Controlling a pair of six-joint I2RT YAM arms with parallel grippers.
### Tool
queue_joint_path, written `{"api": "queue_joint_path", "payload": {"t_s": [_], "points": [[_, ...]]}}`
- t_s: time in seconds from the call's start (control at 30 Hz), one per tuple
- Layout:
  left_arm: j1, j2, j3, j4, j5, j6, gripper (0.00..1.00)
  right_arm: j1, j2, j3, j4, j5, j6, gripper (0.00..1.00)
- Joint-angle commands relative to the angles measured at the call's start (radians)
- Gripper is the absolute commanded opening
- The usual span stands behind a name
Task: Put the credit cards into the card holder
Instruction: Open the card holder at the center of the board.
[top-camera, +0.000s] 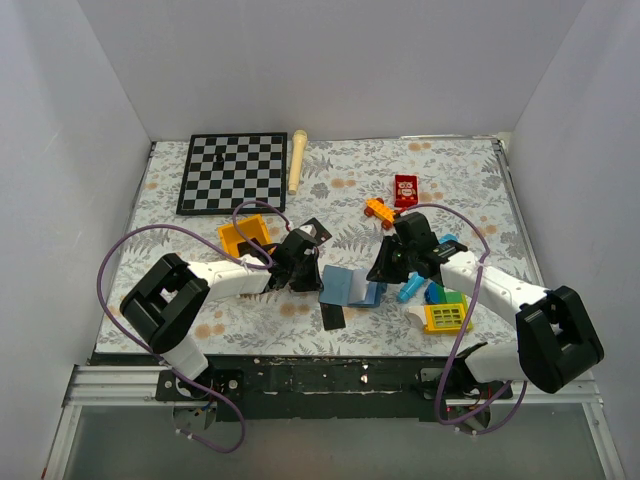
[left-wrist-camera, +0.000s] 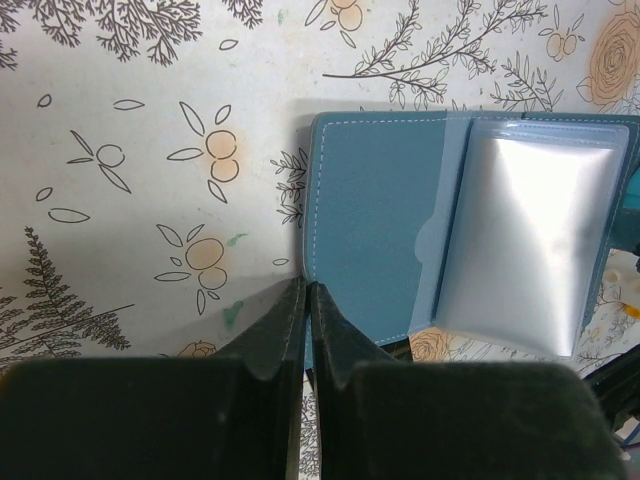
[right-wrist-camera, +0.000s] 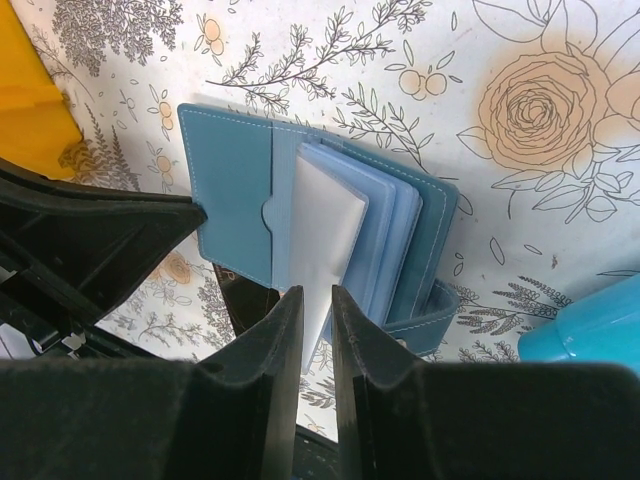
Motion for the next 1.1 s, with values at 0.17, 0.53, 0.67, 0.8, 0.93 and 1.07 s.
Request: {"api": "queue_joint_path", "payload": {"t_s": [0.17,0.53,0.67,0.8,0.93,1.07], "points": [[-0.002,0.013,-0.015,-0.002,-0.015,0.0,0.0,0.004,-0.041,0.021,-0.048,0.026,-0.021,0.24],[-0.002,0.011,-0.022,0.002,-0.018,-0.003,0.0,0.004,-0.025,0.054,-0.142,0.107,-0.036,0.2],[-0.002,0.011,-0.022,0.002,-0.018,-0.003,0.0,0.004,-0.002,0.048,-0.131,0.101,-0.038,0.2],[-0.002,0.01,-0.022,0.002,-0.016,-0.006,0.0,0.004,0.027,0.044,-0.113,0.09,-0.035,0.2],[-0.002,0.01,-0.022,0.002,-0.015,-0.006,0.0,0.005,0.051,0.042,-0.096,0.09,-0.035,0.2],[-0.002,0.011,-0.024,0.004,-0.013,-0.006,0.0,0.004,0.077,0.041,-0.078,0.084,-0.035,0.19]]}}
